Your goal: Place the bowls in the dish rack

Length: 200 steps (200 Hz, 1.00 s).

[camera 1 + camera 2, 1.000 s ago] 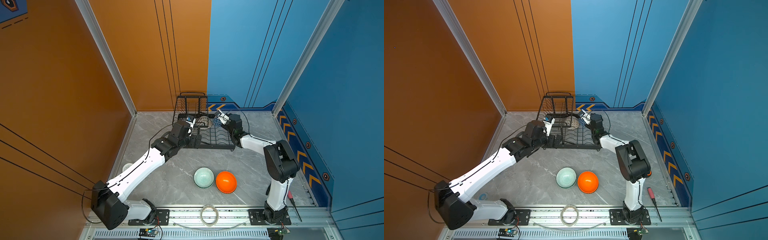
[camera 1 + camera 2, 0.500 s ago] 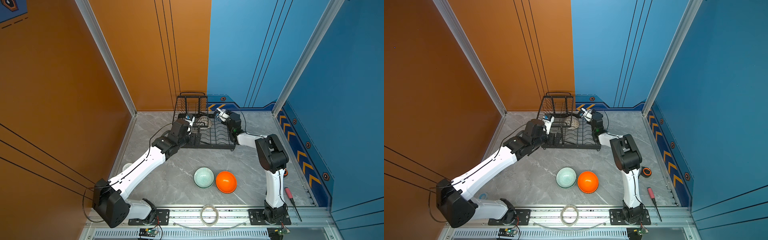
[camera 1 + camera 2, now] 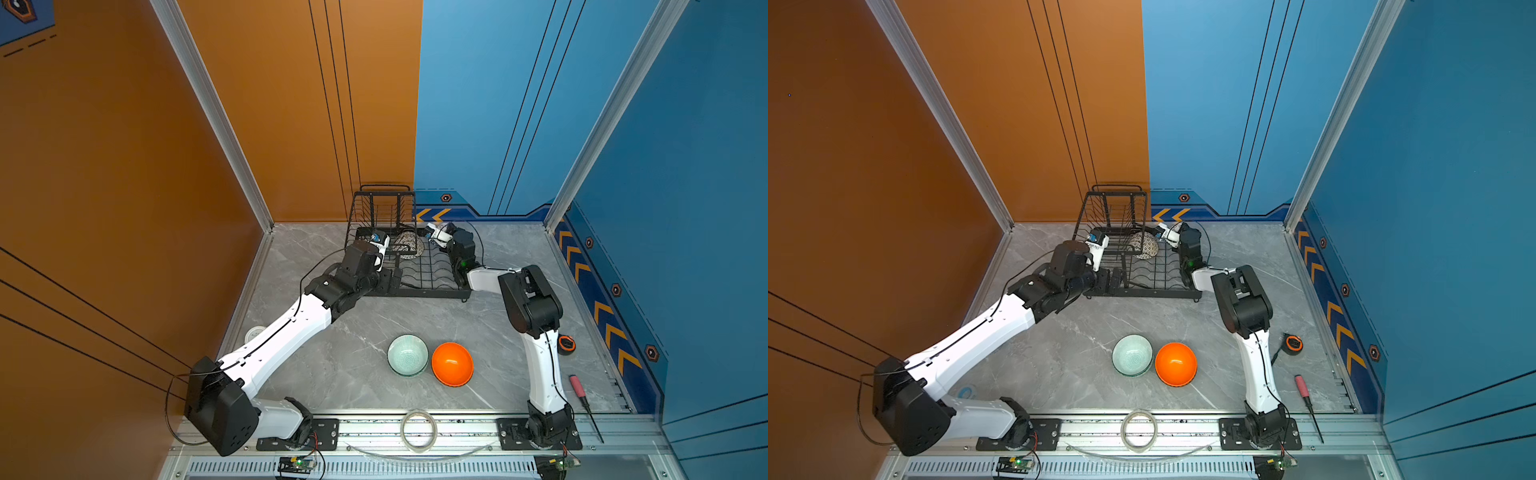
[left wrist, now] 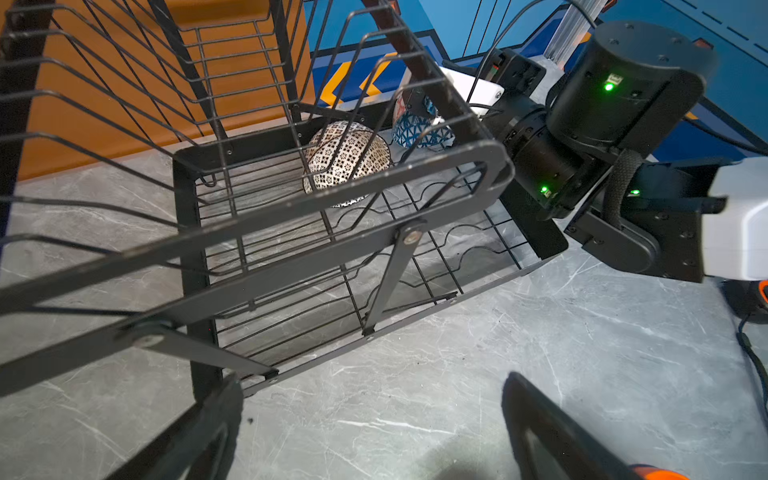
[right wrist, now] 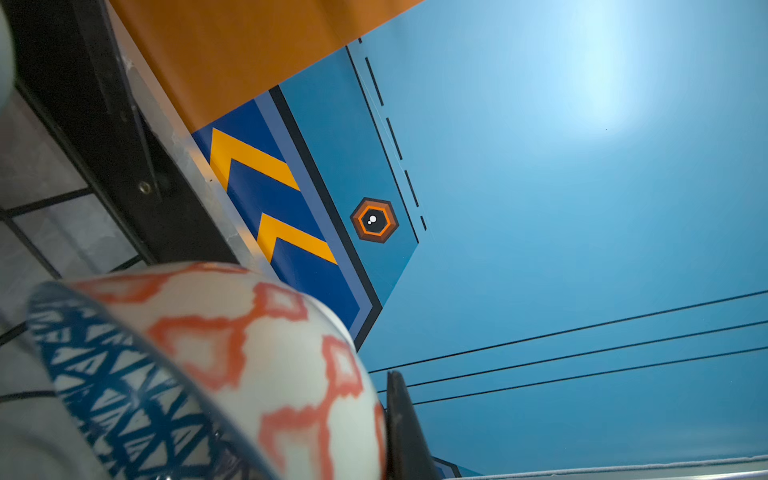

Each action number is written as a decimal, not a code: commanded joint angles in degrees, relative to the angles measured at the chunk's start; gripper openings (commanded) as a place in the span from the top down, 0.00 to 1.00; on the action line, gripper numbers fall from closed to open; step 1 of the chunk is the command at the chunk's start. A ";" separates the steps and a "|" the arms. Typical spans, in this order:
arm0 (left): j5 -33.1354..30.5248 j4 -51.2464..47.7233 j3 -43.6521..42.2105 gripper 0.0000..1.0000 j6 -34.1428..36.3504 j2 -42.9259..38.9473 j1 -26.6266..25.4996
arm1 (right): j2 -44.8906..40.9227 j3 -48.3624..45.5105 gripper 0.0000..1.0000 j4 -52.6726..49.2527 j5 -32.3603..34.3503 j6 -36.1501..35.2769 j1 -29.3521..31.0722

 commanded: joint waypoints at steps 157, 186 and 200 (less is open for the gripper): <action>1.47 2.82 -3.36 0.02 -0.92 -2.99 1.46 | 5.05 1.58 1.00 12.25 0.63 -12.80 1.22; 1.59 3.09 -3.88 0.02 -1.01 -3.38 1.73 | 4.63 0.87 1.00 10.60 0.03 -12.39 1.26; 1.67 3.09 -4.03 0.02 -1.04 -3.60 1.78 | 4.70 0.86 1.00 10.33 0.16 -12.47 1.28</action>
